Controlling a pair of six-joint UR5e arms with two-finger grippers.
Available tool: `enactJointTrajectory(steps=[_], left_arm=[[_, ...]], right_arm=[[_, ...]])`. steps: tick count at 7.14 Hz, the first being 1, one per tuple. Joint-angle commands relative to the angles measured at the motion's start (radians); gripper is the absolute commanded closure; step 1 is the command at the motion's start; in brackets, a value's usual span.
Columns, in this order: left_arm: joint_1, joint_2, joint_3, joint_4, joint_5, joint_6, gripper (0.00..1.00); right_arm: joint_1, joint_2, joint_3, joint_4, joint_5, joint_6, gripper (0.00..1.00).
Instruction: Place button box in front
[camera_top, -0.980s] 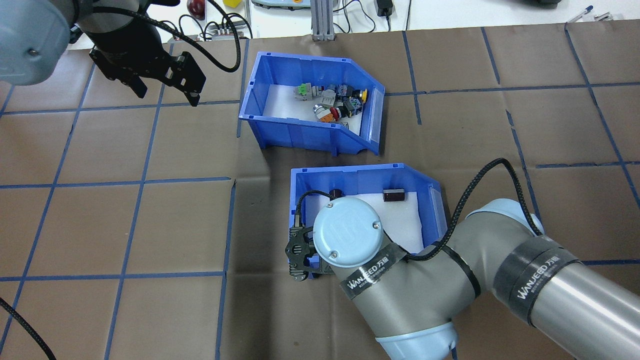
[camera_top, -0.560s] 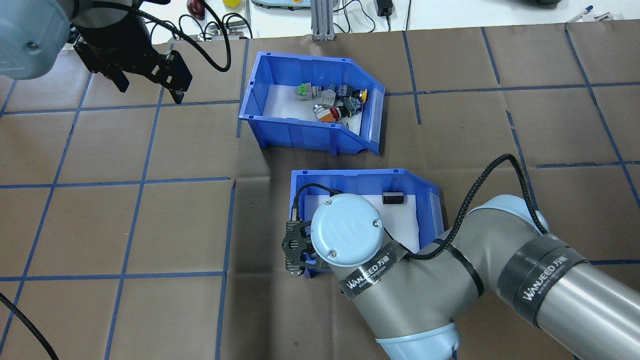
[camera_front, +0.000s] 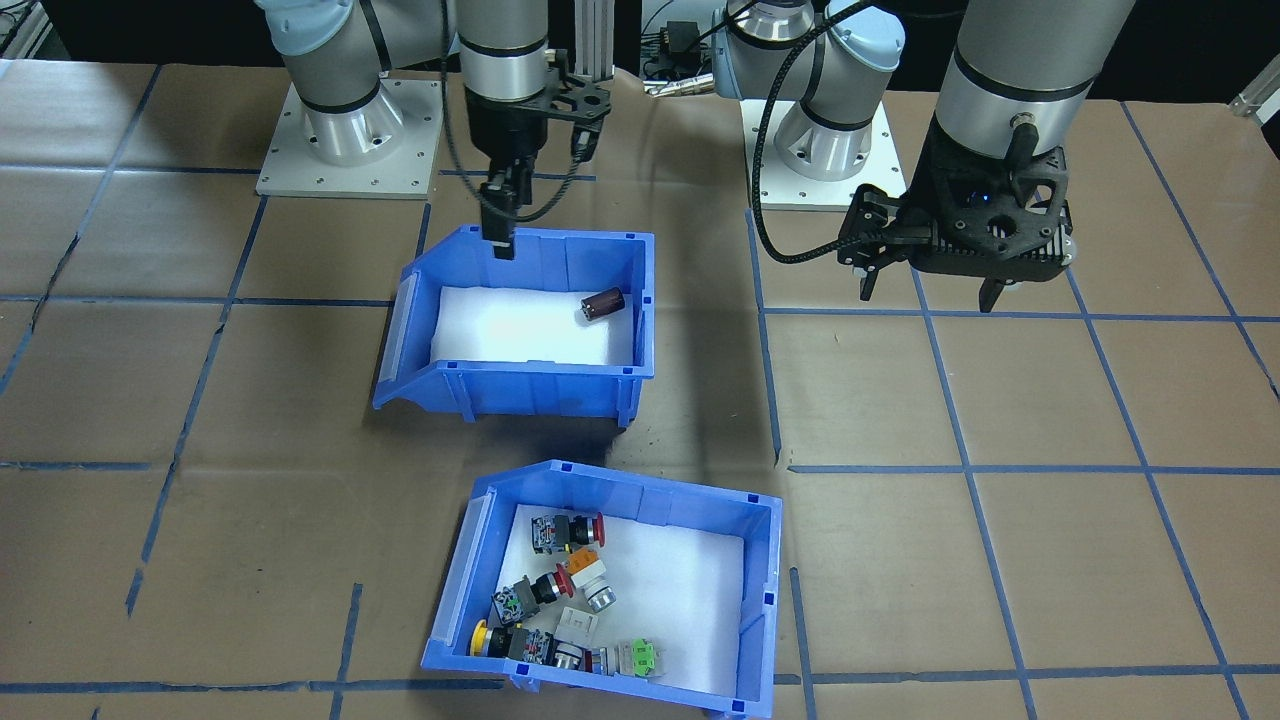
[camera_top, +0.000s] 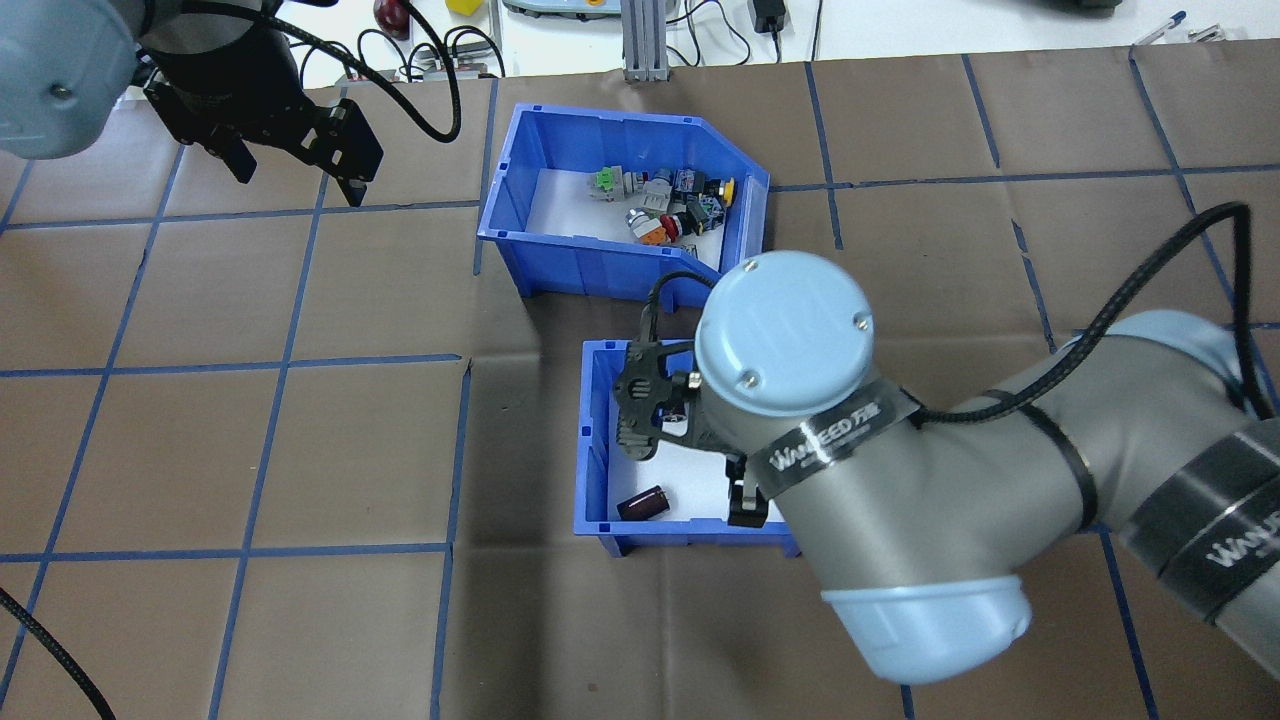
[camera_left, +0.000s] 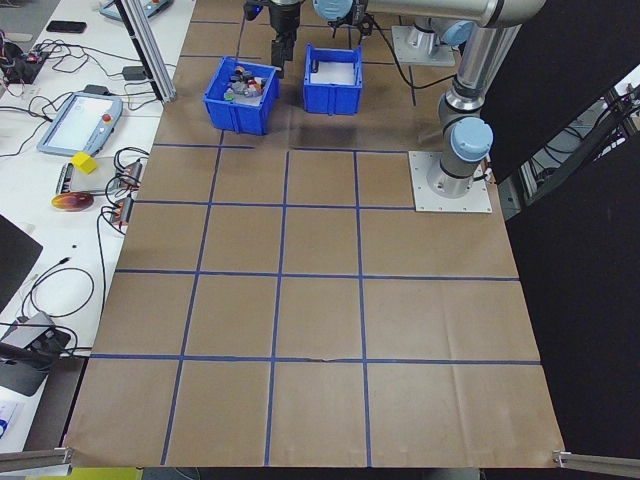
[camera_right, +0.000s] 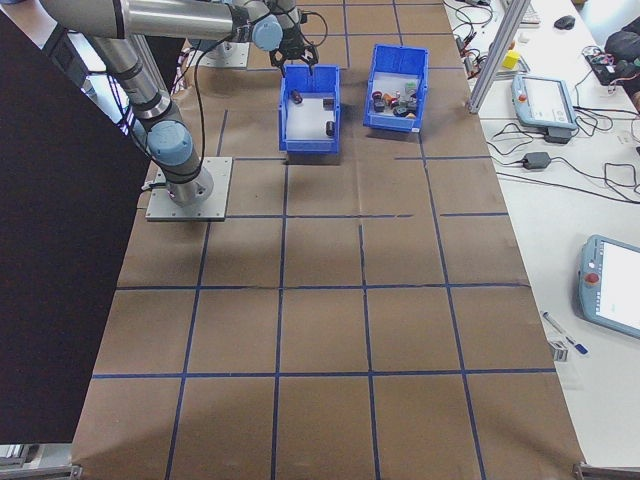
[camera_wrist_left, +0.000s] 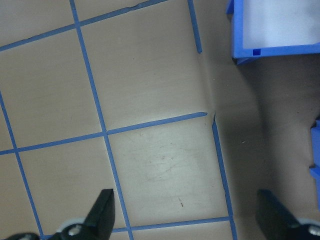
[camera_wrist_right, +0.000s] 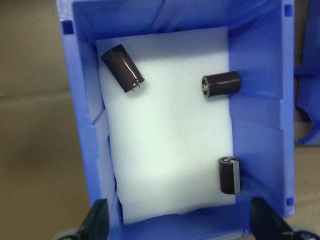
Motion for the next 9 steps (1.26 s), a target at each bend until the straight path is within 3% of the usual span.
enactJointTrajectory(steps=[1, 3, 5, 7, 8, 9], left_arm=[[0.000, 0.000, 0.000, 0.000, 0.000, 0.000, 0.01], [0.000, -0.004, -0.001, 0.000, 0.000, 0.000, 0.01], [0.000, -0.004, -0.003, 0.000, -0.002, 0.000, 0.01], [0.000, -0.009, -0.002, 0.000, 0.000, 0.000, 0.01], [0.000, -0.009, -0.001, 0.000, 0.000, 0.000, 0.01], [0.000, -0.007, 0.000, 0.000, 0.000, 0.000, 0.01]], right_arm=[[-0.183, 0.000, -0.074, 0.035, 0.004, 0.007, 0.00], [-0.297, 0.029, -0.152, 0.065, 0.001, 0.144, 0.00], [-0.334, 0.053, -0.230, 0.140, 0.001, 0.481, 0.00], [-0.370, 0.076, -0.328, 0.310, 0.009, 0.729, 0.00], [-0.403, 0.076, -0.350, 0.393, 0.076, 0.818, 0.00], [-0.433, 0.069, -0.361, 0.441, 0.107, 0.852, 0.00]])
